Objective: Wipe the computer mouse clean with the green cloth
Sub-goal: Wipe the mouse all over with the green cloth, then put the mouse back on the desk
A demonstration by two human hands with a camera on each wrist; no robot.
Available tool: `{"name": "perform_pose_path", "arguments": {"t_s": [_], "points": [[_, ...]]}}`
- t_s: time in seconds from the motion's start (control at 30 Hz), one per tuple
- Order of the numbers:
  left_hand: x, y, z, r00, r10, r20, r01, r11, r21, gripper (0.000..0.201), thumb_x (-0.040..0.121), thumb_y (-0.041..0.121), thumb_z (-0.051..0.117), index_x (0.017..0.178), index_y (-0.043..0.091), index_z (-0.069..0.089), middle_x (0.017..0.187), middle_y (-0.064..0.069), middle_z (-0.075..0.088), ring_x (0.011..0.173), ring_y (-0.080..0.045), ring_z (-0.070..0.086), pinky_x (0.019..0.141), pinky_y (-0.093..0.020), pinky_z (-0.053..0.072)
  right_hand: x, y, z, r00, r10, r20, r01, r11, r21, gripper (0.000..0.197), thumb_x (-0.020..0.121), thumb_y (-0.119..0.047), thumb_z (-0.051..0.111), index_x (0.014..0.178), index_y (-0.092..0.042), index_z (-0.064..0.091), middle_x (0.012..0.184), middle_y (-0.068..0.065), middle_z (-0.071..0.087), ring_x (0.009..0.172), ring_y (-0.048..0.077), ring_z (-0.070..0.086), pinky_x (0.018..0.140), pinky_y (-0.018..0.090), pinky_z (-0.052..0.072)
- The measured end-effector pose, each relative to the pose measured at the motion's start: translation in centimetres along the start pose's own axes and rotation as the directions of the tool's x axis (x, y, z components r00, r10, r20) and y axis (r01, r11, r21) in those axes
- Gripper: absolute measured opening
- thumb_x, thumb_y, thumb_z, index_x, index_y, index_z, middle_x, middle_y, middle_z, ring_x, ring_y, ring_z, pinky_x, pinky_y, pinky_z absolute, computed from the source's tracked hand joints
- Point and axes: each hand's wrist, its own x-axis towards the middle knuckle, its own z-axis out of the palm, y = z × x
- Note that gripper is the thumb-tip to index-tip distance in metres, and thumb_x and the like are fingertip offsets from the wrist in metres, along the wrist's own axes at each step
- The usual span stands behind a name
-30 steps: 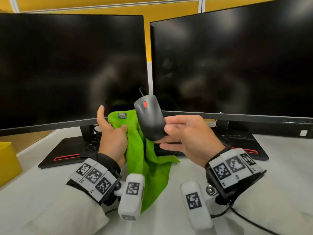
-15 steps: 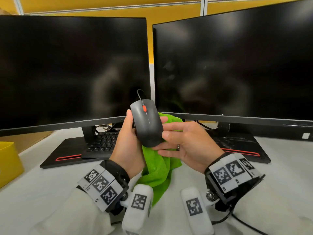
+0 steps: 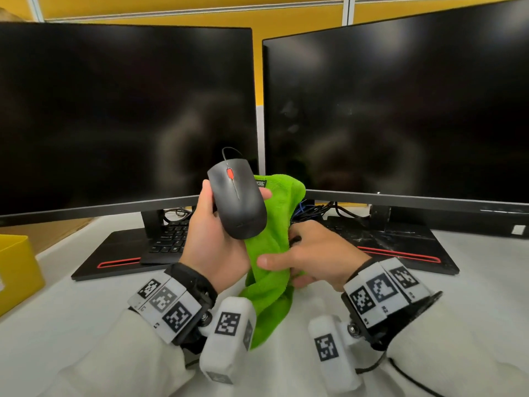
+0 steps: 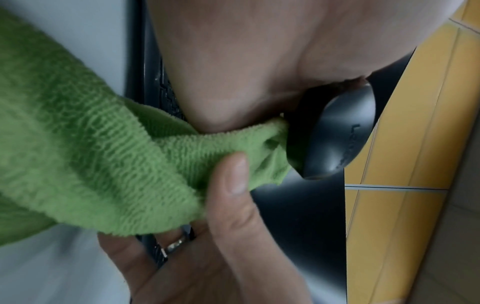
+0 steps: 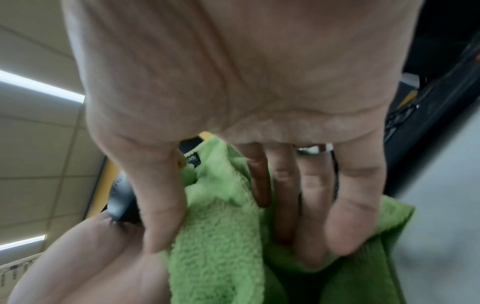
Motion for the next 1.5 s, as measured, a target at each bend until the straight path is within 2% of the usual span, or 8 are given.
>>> {"name": "perform_pose_path", "arguments": {"t_s": [0.13, 0.37, 0.57, 0.67, 0.8, 0.93, 1.07, 1.5], "points": [[-0.3, 0.3, 0.6, 1.000, -0.007, 0.014, 0.006, 0.999, 0.034, 0.070, 0.103, 0.068, 0.033, 0.095, 0.006, 0.066, 0.097, -0.016, 0.070, 0.100, -0.034, 0.070, 0.096, -0.050, 0.054, 0.4, 0.4, -0.9, 0.998, 0.031, -0.054, -0.018, 0.973, 0.231, 0.024, 0.085, -0.009, 0.081, 0.108, -0.005, 0.074, 0.104, 0.013, 0.081, 0.085, 0.023, 0.078, 0.069, 0.037, 0.066], [-0.2, 0.1, 0.1, 0.996, -0.083, 0.023, 0.081, 0.994, 0.077, 0.074, 0.099, 0.075, 0.031, 0.102, 0.011, 0.068, 0.122, -0.020, 0.071, 0.128, -0.040, 0.062, 0.119, -0.062, 0.034, 0.7, 0.2, -2.1, 0.982, -0.070, -0.174, 0.101, 0.980, 0.173, 0.040, 0.067, -0.017, 0.089, 0.099, 0.003, 0.074, 0.099, 0.018, 0.080, 0.094, 0.038, 0.078, 0.084, 0.058, 0.063], [-0.2, 0.2, 0.0, 0.985, -0.065, -0.158, 0.100, 0.970, 0.220, 0.079, 0.100, 0.075, 0.025, 0.126, 0.019, 0.074, 0.130, -0.005, 0.075, 0.133, -0.035, 0.060, 0.123, -0.058, 0.027, -1.4, -0.1, -8.1, 0.840, -0.138, -0.525, 0.197, 0.979, 0.058, 0.039, 0.079, -0.007, 0.084, 0.107, -0.020, 0.061, 0.087, 0.007, 0.071, 0.075, 0.019, 0.070, 0.064, 0.027, 0.055], [-0.4, 0.1, -0.1, 0.976, -0.052, -0.213, 0.105, 0.963, 0.248, 0.076, 0.101, 0.073, 0.026, 0.132, 0.019, 0.071, 0.127, -0.006, 0.076, 0.130, -0.033, 0.062, 0.123, -0.057, 0.029, -3.2, -0.1, -11.5, 0.787, -0.241, -0.567, 0.204, 0.971, -0.128, 0.031, 0.069, -0.013, 0.080, 0.095, -0.028, 0.076, 0.081, 0.006, 0.075, 0.077, 0.025, 0.072, 0.078, 0.040, 0.061], [-0.7, 0.0, 0.5, 0.979, -0.056, -0.197, 0.108, 0.958, 0.267, 0.073, 0.102, 0.072, 0.028, 0.133, 0.022, 0.070, 0.129, -0.009, 0.075, 0.129, -0.032, 0.063, 0.119, -0.056, 0.034, -5.1, 0.2, -14.2, 0.826, -0.213, -0.521, 0.043, 0.947, -0.319, 0.035, 0.074, -0.002, 0.068, 0.081, -0.031, 0.084, 0.090, 0.011, 0.081, 0.091, 0.036, 0.076, 0.087, 0.054, 0.062], [-0.9, -0.4, 0.7, 0.981, -0.081, -0.175, 0.133, 0.942, 0.308, 0.073, 0.101, 0.073, 0.028, 0.137, 0.023, 0.067, 0.132, -0.010, 0.073, 0.127, -0.032, 0.065, 0.116, -0.056, 0.038, -5.1, 0.8, -14.6, 0.876, -0.111, -0.470, -0.155, 0.858, -0.490, 0.039, 0.085, -0.010, 0.060, 0.091, -0.040, 0.083, 0.097, -0.006, 0.077, 0.082, 0.016, 0.067, 0.064, 0.023, 0.054], [-0.9, -0.7, 0.9, 0.978, -0.086, -0.189, 0.145, 0.934, 0.326, 0.074, 0.101, 0.073, 0.027, 0.140, 0.023, 0.065, 0.131, -0.010, 0.074, 0.127, -0.031, 0.066, 0.113, -0.054, 0.041, -2.1, 2.8, -13.0, 0.902, 0.062, -0.426, -0.324, 0.750, -0.577, 0.035, 0.096, -0.016, 0.052, 0.124, -0.015, 0.074, 0.119, 0.011, 0.072, 0.109, 0.033, 0.067, 0.091, 0.038, 0.056], [-0.6, -1.1, 0.4, 0.971, -0.097, -0.220, 0.168, 0.926, 0.337, 0.069, 0.102, 0.069, 0.028, 0.129, 0.024, 0.073, 0.127, -0.014, 0.075, 0.122, -0.031, 0.069, 0.100, -0.051, 0.047, 3.7, 6.9, -12.0, 0.924, 0.240, -0.297, -0.381, 0.616, -0.689, 0.038, 0.100, -0.021, 0.056, 0.136, -0.014, 0.064, 0.139, 0.012, 0.064, 0.128, 0.033, 0.061, 0.097, 0.036, 0.048]]}}
